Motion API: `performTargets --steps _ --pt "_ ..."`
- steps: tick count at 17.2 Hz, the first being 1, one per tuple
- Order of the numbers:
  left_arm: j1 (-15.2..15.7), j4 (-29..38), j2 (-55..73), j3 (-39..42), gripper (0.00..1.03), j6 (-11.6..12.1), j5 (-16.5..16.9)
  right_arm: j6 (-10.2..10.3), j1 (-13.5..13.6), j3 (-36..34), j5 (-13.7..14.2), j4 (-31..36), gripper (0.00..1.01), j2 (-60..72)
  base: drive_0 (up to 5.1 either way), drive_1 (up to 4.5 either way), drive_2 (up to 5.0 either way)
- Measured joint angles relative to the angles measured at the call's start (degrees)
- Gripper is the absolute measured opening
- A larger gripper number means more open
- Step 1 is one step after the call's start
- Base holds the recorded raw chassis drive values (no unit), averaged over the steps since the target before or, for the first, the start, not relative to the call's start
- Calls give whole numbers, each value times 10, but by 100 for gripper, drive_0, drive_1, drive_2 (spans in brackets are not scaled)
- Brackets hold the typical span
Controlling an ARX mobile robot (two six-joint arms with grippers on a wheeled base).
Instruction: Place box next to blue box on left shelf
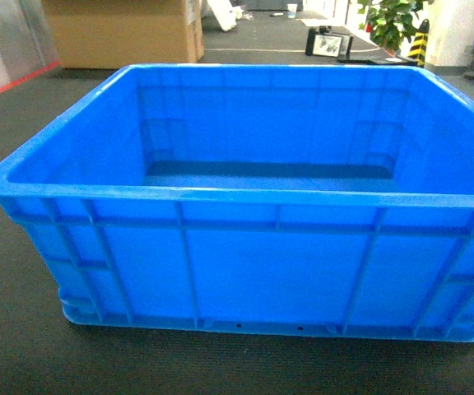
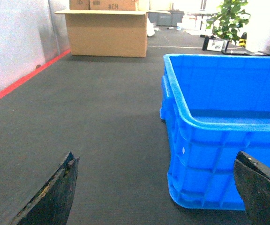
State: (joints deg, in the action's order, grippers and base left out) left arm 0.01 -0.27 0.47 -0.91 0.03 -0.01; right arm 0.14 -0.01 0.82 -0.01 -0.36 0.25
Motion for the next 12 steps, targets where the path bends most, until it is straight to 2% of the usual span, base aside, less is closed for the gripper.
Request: performTargets --steps 12 --pt "0 0 0 0 98 0 0 0 0 0 0 0 98 0 0 0 0"
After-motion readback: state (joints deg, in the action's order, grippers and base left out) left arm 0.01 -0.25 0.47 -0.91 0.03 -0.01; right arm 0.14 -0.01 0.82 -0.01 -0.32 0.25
